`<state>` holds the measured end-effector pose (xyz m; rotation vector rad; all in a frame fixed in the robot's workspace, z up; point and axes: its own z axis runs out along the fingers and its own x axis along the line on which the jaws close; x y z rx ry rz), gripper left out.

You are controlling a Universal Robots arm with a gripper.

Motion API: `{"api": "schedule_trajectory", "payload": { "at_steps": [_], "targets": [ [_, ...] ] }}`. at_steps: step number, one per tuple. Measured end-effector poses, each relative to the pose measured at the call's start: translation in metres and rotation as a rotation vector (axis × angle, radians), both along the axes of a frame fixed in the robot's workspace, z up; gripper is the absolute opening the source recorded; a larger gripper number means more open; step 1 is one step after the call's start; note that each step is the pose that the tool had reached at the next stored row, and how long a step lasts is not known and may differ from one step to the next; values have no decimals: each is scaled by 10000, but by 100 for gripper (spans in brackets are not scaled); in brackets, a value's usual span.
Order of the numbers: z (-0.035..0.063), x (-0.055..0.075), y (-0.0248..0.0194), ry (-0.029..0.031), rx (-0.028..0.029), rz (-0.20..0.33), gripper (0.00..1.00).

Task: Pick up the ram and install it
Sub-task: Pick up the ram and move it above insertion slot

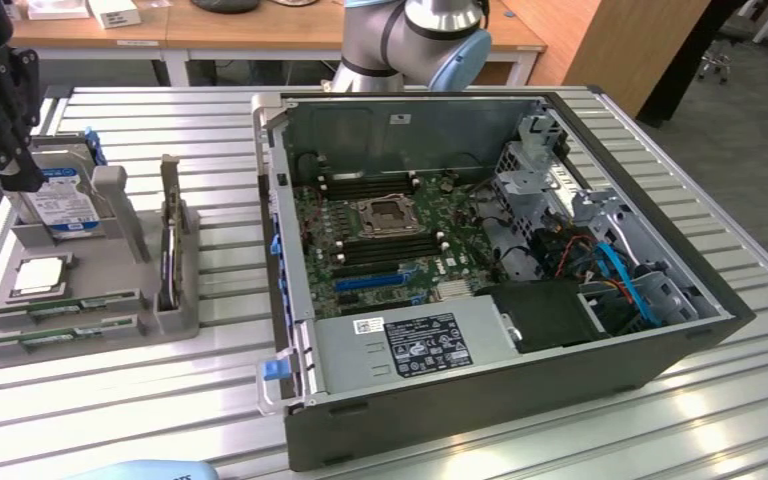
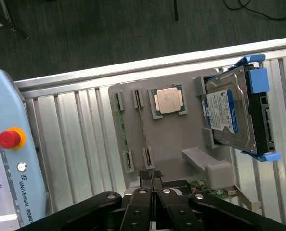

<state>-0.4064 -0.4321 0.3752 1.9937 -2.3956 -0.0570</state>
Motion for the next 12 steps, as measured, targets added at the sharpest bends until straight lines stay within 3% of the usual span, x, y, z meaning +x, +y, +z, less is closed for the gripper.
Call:
{"api": "schedule_trajectory", "payload": {
  "at_steps": [12],
  "targets": [
    [-2, 6, 0, -1, 0, 422, 10]
  ]
}}
